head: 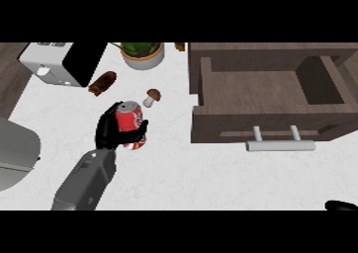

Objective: Pick up the can, place it into the drawer and close the drawer

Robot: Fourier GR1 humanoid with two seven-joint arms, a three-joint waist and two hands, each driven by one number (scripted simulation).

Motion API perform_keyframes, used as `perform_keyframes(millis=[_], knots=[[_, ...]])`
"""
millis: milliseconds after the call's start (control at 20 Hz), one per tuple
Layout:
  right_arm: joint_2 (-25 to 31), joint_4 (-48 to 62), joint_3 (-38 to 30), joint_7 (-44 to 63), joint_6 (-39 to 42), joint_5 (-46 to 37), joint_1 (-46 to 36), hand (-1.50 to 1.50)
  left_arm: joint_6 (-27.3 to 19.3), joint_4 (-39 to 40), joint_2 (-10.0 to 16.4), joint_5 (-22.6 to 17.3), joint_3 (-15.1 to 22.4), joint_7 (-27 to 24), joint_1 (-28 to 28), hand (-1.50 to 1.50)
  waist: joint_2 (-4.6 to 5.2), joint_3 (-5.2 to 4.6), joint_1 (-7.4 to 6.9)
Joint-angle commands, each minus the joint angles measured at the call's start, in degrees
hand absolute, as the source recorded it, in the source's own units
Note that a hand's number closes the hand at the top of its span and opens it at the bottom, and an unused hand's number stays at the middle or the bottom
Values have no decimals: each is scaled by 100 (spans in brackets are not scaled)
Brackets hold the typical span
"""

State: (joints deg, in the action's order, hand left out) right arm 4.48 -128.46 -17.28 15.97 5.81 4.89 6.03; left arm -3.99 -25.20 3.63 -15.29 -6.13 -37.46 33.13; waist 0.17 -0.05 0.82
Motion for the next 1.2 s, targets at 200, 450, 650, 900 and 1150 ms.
perform_keyframes(millis=[200, 450, 650, 900, 1150], knots=[[139, -253, -155, 329, 24, 58, 68, -150, 132, -724, -18, 161, 296, 908, 444, 150, -33, 7, -72], [65, 230, -242, -231, 88, 25, 25, -150, -441, -1401, -326, 423, 657, 1684, 922, 150, -40, 11, -98], [-12, -410, -95, 246, -71, -86, 132, -150, -410, -2305, -132, 334, 769, 2903, 1300, 150, -66, 9, -128], [-6, 53, -144, -52, -23, -40, -45, -150, -1011, -3240, -358, 172, 1262, 3722, 1327, 150, -44, 8, -81], [3, -27, -7, 91, 8, -85, -45, -150, -1259, -3098, -283, 443, 961, 4393, 2392, 150, -24, 8, -35]])
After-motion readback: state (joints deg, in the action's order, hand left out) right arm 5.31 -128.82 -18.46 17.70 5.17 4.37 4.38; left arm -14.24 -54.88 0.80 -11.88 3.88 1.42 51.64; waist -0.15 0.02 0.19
